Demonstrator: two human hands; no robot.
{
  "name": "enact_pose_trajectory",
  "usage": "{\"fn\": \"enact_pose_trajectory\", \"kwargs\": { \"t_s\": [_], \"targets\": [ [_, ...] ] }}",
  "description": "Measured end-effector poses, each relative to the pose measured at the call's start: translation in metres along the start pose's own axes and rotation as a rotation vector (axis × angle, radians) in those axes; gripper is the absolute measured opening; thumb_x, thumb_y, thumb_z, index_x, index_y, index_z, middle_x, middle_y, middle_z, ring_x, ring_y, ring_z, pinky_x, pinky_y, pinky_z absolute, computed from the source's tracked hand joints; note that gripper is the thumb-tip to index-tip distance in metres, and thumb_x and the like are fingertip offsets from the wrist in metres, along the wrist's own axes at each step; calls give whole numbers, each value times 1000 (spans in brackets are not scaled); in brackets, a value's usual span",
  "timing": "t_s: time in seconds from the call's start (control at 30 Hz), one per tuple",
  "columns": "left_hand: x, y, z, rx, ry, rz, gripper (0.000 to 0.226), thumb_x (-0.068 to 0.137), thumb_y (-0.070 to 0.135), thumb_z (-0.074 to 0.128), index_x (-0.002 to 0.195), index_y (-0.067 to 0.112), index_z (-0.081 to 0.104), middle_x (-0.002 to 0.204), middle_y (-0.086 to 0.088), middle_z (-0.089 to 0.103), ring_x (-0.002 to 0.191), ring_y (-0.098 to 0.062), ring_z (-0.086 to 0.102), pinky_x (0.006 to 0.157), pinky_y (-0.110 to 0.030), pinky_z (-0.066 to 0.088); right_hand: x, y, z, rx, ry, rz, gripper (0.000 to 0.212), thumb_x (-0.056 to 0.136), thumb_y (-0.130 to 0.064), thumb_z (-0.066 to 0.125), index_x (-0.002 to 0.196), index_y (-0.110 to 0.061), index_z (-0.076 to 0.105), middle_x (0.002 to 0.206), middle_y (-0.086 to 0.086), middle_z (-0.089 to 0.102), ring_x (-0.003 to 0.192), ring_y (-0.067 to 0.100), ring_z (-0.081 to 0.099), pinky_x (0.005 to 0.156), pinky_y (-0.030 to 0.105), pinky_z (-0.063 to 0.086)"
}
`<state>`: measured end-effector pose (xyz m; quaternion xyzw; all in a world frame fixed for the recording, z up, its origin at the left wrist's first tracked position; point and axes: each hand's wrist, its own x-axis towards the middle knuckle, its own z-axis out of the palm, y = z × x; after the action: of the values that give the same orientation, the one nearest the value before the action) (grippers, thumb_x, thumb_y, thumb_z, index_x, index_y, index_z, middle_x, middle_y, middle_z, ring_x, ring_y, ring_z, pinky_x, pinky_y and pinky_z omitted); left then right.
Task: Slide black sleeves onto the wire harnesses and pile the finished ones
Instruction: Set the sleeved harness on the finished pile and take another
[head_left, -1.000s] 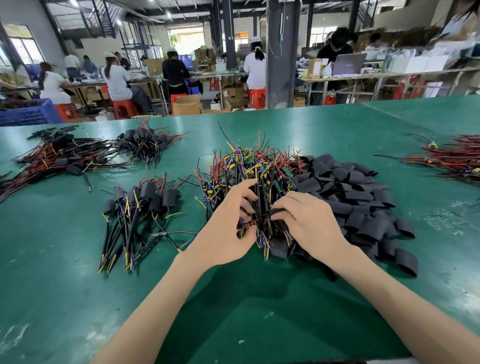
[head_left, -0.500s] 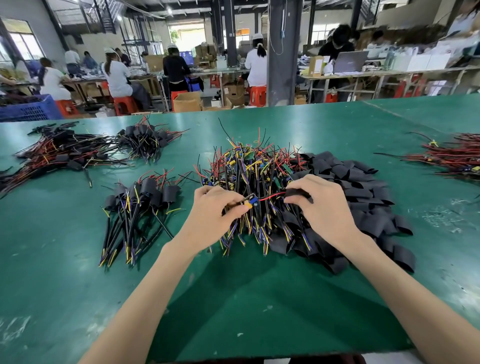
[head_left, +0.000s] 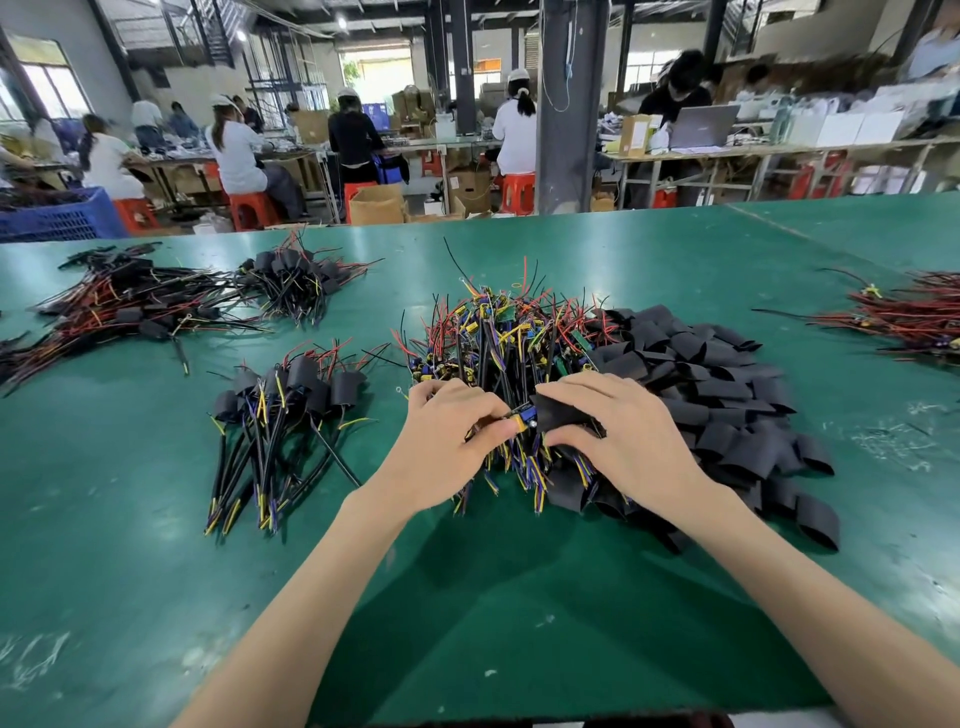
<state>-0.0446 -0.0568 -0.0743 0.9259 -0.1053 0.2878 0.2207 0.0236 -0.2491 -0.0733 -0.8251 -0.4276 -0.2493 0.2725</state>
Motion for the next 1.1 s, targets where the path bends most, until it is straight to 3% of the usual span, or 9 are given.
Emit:
{"fn": "enact_pose_trajectory", "kwargs": {
  "t_s": [0.17, 0.37, 0.5, 0.67, 0.77, 0.97, 1.1],
  "targets": [
    [0, -1, -1, 116, -10, 59, 19, 87, 34, 60, 85, 16, 68, 78, 8, 62, 85, -11, 45, 92, -28, 15, 2, 4, -1, 132, -100, 55, 39, 78, -30, 74, 115, -20, 68, 114, -9, 65, 97, 21, 62, 86, 42, 48],
    [0, 1, -3, 202, -36, 82, 29, 85, 42, 49, 85, 21, 69, 77, 9, 61, 88, -10, 45, 93, -27, 14, 3, 8, -1, 257, -145, 32, 36, 76, -23, 76, 111, -19, 69, 106, -17, 62, 92, 13, 60, 83, 40, 49],
    [0, 5, -3, 270, -51, 101, 27, 86, 40, 50, 86, 21, 70, 77, 9, 61, 88, -17, 52, 95, -34, 18, 4, 8, -2, 301, -144, 5, 35, 73, -19, 79, 106, -15, 71, 102, -11, 64, 90, 10, 60, 83, 36, 49],
    [0, 7, -1, 116, -57, 32, 19, 89, 33, 60, 86, 16, 69, 75, 17, 49, 87, -15, 48, 96, -36, 20, 4, 1, -1, 162, -37, -90, 33, 67, -18, 79, 98, -13, 71, 102, -5, 67, 92, 16, 62, 82, 33, 46],
    [2, 7, 0, -24, -55, -36, 16, 88, 27, 64, 89, 13, 71, 77, 17, 55, 83, -11, 43, 97, -38, 24, 2, 0, 1, 88, -21, -101, 32, 69, -18, 77, 100, -14, 69, 103, -6, 67, 93, 17, 62, 80, 33, 45],
    [5, 9, -1, -195, -40, -150, 14, 90, 27, 62, 89, 18, 72, 74, 10, 62, 72, 1, 46, 76, -28, 30, 1, -3, 7, -70, 78, -147, 36, 68, -16, 83, 100, -12, 69, 101, -1, 67, 87, 23, 64, 77, 33, 44],
    [4, 14, -3, -255, -11, -204, 17, 89, 25, 64, 104, 18, 67, 80, 13, 65, 78, 0, 56, 85, -25, 41, 2, -3, 5, -69, 101, -128, 34, 69, -19, 83, 99, -12, 69, 98, 0, 68, 83, 23, 64, 76, 29, 42]
  ]
}}
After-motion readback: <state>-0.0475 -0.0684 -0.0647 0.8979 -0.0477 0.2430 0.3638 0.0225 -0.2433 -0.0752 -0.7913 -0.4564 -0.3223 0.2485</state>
